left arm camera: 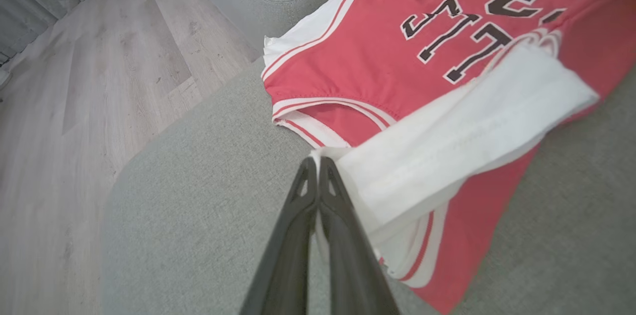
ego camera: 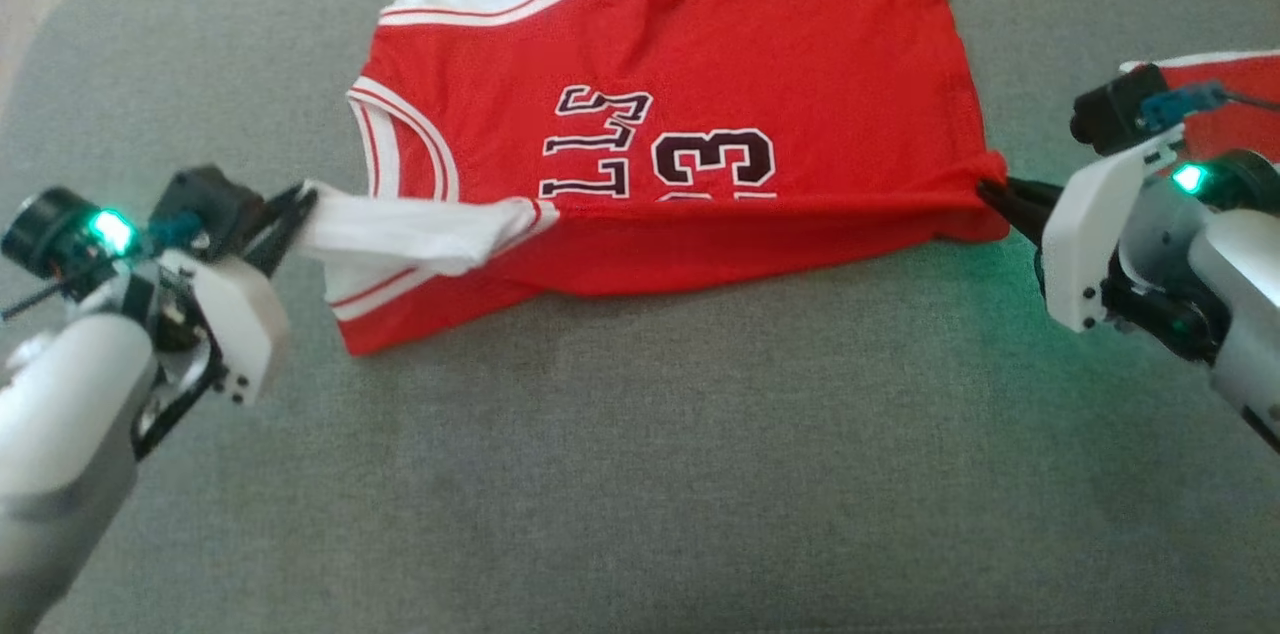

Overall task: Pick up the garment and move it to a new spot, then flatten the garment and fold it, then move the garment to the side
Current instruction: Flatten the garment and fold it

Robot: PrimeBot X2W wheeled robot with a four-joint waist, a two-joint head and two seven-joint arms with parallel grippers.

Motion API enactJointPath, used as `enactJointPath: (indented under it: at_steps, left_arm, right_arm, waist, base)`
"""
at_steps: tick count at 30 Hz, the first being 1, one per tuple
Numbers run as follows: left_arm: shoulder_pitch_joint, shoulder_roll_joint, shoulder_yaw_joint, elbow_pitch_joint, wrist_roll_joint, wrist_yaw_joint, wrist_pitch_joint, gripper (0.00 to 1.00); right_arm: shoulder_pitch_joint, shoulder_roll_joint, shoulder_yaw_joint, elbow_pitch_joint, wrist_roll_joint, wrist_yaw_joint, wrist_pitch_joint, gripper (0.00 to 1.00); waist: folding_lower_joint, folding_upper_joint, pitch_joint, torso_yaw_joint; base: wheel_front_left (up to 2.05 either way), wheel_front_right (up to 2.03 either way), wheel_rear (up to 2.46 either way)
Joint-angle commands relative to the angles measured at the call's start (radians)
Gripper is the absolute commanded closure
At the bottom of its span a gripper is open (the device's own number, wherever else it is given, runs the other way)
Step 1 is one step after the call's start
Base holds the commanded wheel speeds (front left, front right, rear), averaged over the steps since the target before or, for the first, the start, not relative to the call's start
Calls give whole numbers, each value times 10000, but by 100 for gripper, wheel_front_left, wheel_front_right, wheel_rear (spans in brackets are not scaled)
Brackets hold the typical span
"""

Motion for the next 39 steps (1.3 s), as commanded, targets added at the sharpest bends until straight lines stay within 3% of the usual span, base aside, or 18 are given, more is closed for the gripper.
enactJointPath:
  at_steps: [1, 8, 9, 10, 11, 14, 19, 22, 25, 29, 33, 39]
  left_arm:
    - [-647, 416, 386, -80, 73, 8, -77, 100]
    - [-1759, -70, -94, 1255, 170, -56, -540, 100]
    - [-1906, -188, -87, 1439, 195, -55, -746, 100]
    - [-2060, -311, -39, 1612, 272, 28, -1072, 54]
    - [-2184, -456, 35, 1795, 317, 158, -1419, 0]
    - [-2426, -927, 436, 2313, 207, 641, -2535, 0]
    - [-2372, -1597, 1409, 2685, -308, 1479, -4030, 0]
    - [-1942, -1874, 2223, 2082, -564, 1855, -4178, 0]
    - [-966, -2074, 3201, 673, -358, 2229, -4187, 0]
    - [788, -2421, 4333, -1042, 201, 2643, -4190, 0]
    - [2559, -3040, 5233, -2390, 823, 2913, -4191, 0]
    - [4677, -4093, 6139, -3278, 1599, 2804, -4192, 0]
  right_arm:
    - [-219, -125, -52, -85, -39, -9, -119, 100]
    - [-714, 257, 25, 461, 126, -9, -323, 100]
    - [-814, 330, -11, 591, 65, -9, -507, 6]
    - [-889, 419, -82, 753, 48, -9, -696, 0]
    - [-946, 526, -155, 876, 61, -9, -896, 0]
    - [-1100, 821, -478, 1130, 129, -9, -1752, 0]
    - [-1148, 1341, -1464, 1655, 197, -9, -4094, 0]
    - [-965, 1743, -2111, 1897, 155, -9, -5251, 0]
    - [-653, 2187, -2976, 1898, -218, -9, -5571, 0]
    - [395, 2734, -5358, 902, -2074, -9, -5591, 0]
    - [2429, 3740, -7484, -410, -4517, -9, -5593, 0]
    - [5147, 5458, -9918, -2304, -7005, -9, -5595, 0]
  waist:
    - [-2, 0, 91, -57]
    - [-2, 0, 500, -168]
    - [-2, 0, 548, -179]
    - [-2, 0, 587, -189]
    - [-2, 0, 616, -197]
    - [-2, 0, 654, -221]
    - [-2, 0, 434, -189]
    - [-2, 0, 191, -126]
    - [-2, 0, -65, -84]
    - [-2, 0, -353, -70]
    - [-2, 0, -602, -79]
    - [-2, 0, -874, -145]
  base:
    - [0, 0, 0]
    - [0, 0, 0]
    - [0, 0, 0]
    - [0, 0, 0]
    - [0, 0, 0]
    - [0, 0, 0]
    - [0, 0, 0]
    - [0, 0, 0]
    - [0, 0, 0]
    - [0, 0, 0]
    - [0, 0, 0]
    - [0, 0, 0]
